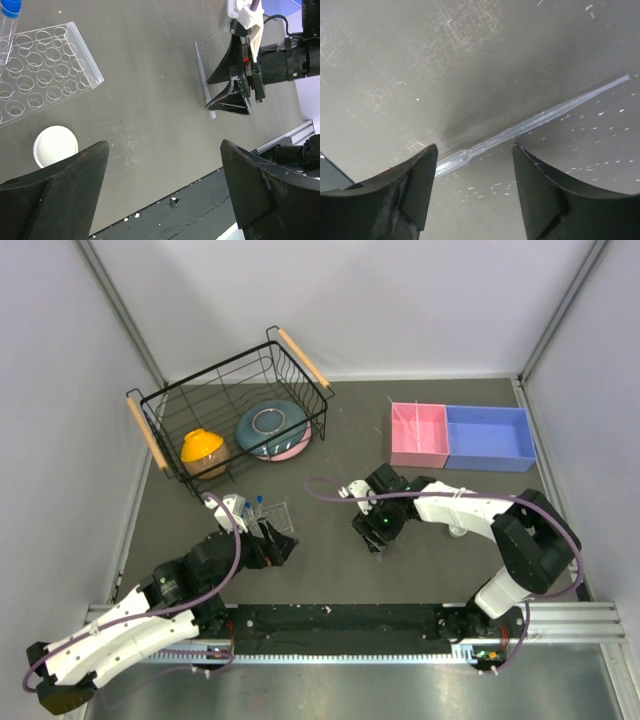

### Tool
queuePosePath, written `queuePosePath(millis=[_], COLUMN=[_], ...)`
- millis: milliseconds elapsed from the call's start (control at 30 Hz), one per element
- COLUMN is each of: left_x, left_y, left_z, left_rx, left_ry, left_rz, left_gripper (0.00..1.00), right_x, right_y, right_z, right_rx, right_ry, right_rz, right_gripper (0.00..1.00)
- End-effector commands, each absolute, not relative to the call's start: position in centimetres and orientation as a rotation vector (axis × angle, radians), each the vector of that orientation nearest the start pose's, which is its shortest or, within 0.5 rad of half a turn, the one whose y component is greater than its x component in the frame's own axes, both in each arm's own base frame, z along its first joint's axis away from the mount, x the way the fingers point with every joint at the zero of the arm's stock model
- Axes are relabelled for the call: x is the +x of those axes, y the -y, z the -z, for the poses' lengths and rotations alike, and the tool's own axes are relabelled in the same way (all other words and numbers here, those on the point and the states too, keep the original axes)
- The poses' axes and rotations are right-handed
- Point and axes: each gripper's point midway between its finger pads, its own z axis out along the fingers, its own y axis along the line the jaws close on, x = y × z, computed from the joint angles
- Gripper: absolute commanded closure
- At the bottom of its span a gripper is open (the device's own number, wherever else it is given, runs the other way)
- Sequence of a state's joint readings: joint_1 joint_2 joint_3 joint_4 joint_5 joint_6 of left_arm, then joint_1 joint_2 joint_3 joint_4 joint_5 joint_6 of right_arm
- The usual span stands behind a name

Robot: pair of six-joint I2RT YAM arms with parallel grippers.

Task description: Organize the chemistry lab equipment

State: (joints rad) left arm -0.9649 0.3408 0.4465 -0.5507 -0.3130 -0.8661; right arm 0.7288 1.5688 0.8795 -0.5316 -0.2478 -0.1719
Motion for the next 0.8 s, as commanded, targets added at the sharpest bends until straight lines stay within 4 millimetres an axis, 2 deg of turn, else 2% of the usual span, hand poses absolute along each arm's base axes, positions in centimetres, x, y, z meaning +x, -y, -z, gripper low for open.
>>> queuePosePath(millis=[0,67,467,567,767], left_x=[15.0,15.0,15.0,15.0,14.9], left_y=[16.9,16.9,16.9,16.9,16.8], left_z=[-15.8,-15.8,-16.1,-16.1,-16.1], left_rx=[-0.122,-0.119,-0.116,-0.115,-0.115], left_ry=[-2.074,-2.074,-2.071,-2.07,-2.071], left_rz=[0.844,0.844,0.844,0.845,0.843], left_gripper=[0.01,0.01,0.01,0.01,0.01], right_x=[21.6,21.6,21.9,22.1,22.6], right_y=[-22.5,-22.3,-21.9,-21.8,-21.9], right_z=[-2.1,-1.9,-1.9,-2.0,-2.5], right_rx=[-1.273,-1.273,-1.285,-1.293,-1.307], right_ry=[-2.492,-2.499,-2.495,-2.489,-2.457], right_rz=[-0.326,-0.31,-0.27,-0.254,-0.237], right_gripper=[0.42,0.52,0.91,0.96,1.0])
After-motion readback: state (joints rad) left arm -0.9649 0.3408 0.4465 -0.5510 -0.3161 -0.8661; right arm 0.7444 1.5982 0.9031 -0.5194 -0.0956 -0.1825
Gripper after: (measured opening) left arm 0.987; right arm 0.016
